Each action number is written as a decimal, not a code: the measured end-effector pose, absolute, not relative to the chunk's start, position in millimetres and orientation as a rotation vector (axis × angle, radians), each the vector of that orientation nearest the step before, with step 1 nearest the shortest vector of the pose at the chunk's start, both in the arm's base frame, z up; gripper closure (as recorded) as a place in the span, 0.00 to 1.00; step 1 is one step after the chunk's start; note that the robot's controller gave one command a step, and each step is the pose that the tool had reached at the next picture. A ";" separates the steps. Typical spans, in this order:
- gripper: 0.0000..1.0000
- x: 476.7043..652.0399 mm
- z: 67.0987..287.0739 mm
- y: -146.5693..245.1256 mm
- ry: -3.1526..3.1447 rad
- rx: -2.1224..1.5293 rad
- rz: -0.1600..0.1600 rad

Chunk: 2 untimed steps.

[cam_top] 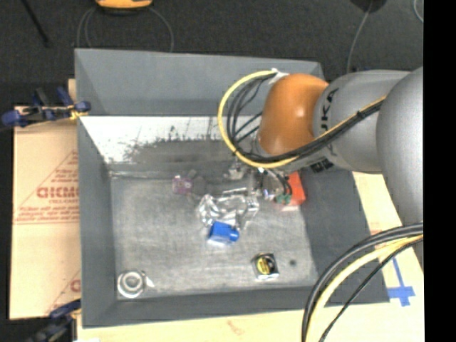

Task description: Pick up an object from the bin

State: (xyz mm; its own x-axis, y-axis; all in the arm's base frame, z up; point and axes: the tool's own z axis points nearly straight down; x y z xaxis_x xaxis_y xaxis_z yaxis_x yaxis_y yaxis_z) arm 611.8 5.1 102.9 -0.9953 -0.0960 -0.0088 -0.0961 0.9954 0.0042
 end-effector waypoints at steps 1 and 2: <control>0.00 592.6 110.8 32.3 3.136 -0.150 0.003; 0.00 598.1 95.7 26.9 3.124 -0.242 0.004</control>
Offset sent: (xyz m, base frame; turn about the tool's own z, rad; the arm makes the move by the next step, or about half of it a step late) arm -0.0196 0.0253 0.0066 0.0055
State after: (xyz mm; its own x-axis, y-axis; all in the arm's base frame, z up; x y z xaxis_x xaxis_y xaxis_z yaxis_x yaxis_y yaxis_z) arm 598.1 26.9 95.7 -0.9881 -0.1539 -0.0084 -0.1539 0.9881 0.0018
